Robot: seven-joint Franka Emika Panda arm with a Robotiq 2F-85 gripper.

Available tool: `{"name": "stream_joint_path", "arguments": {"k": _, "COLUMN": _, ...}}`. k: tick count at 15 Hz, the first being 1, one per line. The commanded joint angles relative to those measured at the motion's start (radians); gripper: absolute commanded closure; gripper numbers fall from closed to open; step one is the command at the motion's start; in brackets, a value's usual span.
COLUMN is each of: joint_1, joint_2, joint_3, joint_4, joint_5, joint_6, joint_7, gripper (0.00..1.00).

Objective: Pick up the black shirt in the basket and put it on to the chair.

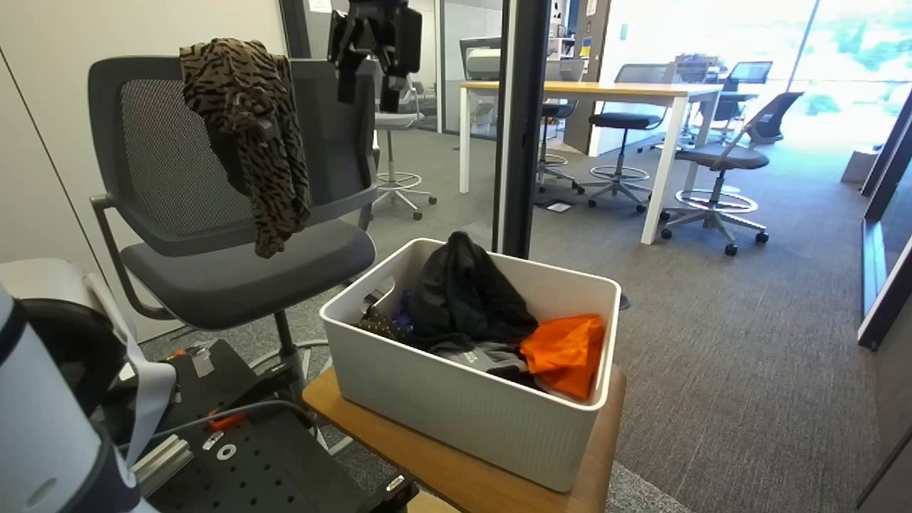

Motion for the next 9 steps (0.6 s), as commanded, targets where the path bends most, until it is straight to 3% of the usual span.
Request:
{"name": "stream_joint_path", "arguments": {"k": 1, "joint_1": 0.001, "joint_2": 0.008, "joint_3": -0.028, "joint_4": -0.129, "joint_5": -0.021, "joint_6": 0.270, "joint_7": -0.117, "gripper": 0.00}}
{"name": "stream_joint_path", "arguments": {"k": 6, "joint_1": 0.004, "joint_2": 0.170, "joint_3": -0.087, "joint_4": -0.208, "joint_5": -0.054, "joint_6": 0.636, "joint_7": -0.348, "gripper": 0.00}}
{"name": "stream_joint_path", "arguments": {"k": 9, "joint_1": 0.013, "joint_2": 0.315, "joint_3": -0.115, "joint_4": -0.156, "joint_5": -0.032, "joint_6": 0.731, "joint_7": -0.507, "gripper": 0.00}}
